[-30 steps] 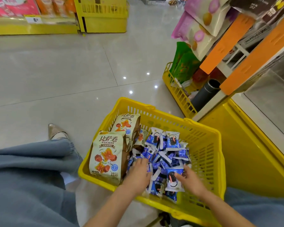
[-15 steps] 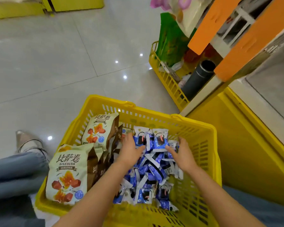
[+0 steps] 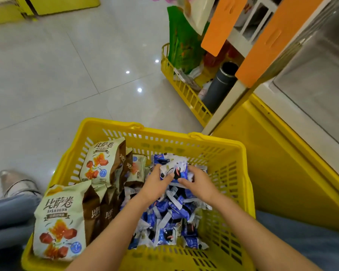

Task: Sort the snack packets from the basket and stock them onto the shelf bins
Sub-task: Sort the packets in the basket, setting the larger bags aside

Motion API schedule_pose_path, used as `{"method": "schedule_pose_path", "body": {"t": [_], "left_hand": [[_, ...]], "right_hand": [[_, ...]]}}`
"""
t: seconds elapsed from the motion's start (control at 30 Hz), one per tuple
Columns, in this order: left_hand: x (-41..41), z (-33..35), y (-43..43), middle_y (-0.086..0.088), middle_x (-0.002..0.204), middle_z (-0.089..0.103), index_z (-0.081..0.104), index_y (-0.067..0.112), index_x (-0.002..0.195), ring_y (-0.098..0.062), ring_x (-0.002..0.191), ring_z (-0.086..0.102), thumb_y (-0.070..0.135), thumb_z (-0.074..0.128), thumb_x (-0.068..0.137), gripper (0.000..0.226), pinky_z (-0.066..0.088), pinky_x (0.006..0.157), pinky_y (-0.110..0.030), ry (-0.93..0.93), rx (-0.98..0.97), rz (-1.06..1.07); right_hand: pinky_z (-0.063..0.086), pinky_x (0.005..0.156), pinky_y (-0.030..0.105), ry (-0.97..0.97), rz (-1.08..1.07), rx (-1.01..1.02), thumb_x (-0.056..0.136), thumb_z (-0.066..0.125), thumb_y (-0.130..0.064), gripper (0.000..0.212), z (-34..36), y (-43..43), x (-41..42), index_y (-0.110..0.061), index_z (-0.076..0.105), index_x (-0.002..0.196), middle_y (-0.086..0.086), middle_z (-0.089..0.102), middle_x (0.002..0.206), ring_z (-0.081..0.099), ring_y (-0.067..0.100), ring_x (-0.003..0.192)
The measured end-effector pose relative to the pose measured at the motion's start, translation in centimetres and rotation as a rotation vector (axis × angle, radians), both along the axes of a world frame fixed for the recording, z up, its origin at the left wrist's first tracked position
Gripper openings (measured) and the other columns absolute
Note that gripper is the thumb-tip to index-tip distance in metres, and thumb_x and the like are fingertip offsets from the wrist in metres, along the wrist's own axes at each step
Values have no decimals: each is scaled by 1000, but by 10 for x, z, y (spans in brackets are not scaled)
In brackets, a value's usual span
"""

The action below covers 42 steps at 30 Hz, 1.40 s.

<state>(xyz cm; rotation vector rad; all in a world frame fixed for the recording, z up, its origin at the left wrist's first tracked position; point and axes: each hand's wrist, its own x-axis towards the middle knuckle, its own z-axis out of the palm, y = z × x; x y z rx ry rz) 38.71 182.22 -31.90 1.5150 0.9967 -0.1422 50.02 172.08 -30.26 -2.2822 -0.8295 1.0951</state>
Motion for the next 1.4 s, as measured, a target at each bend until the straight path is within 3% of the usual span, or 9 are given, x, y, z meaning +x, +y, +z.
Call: {"method": "schedule_pose_path", "body": {"t": [0.2,0.27,0.33,0.53,0.7,0.83,1.13,1.27,1.4], "left_hand": [[-29,19,-40,3,135,44,27,15,137,-17,115,52,34,46,96,49,50,92,-37,-32,-6,-77],[-44,19,-49,6,112,50,35,21,111,-9,95,52,36,47,96,25,45,79,-18,56,77,-261],[-58,17,-53,0,101,44,34,20,97,-11,85,42,35,48,96,20,38,74,-21,146,138,-443],[-60,17,-39,-3,126,39,41,15,125,-18,117,42,28,53,94,36,35,97,-25,66,261,-348],[-35,13,-3,-5,132,41,41,14,128,-19,125,38,28,55,93,40,32,103,-30,94,396,-152],[-21,-5,12,-10,143,33,30,8,138,-24,132,33,31,56,92,58,30,105,-32,167,232,-143],[4,-42,10,-9,130,49,41,14,128,-25,112,52,40,65,84,56,41,80,-28,103,-53,84],[15,-47,4,-1,137,44,35,20,139,-22,126,44,42,61,86,63,38,86,-28,71,53,-32],[17,-44,8,-10,118,54,44,10,123,-20,100,51,27,52,94,35,36,77,-25,43,109,-96]], "right_hand": [[49,87,43,82,68,-86,96,49,-28,38,29,-42,-26,-19,33,129,7,60,116,59,34,107],[53,68,36,132,106,-164,98,44,-26,26,24,-60,-40,-21,31,121,3,60,93,64,24,83],[43,55,21,131,196,-274,99,40,-15,33,18,-75,-47,-14,30,131,3,57,92,53,12,72],[47,92,36,-117,152,-296,97,44,-12,49,15,-73,-30,-10,23,141,13,40,140,53,27,114],[37,104,32,-181,56,-122,92,45,4,60,6,-34,-7,-9,20,145,12,31,148,42,26,128],[24,114,38,-153,21,-167,96,38,2,55,-21,-14,14,-5,19,146,16,25,152,28,30,138],[35,101,31,-83,193,-256,84,64,-39,62,-57,12,45,-12,42,136,13,46,136,43,27,124],[34,99,25,-30,201,-201,83,68,-35,67,-57,17,43,-12,39,138,9,43,141,41,24,127],[37,102,26,110,140,-163,86,64,-35,73,-51,15,35,-12,27,145,6,44,143,44,20,128]]}}
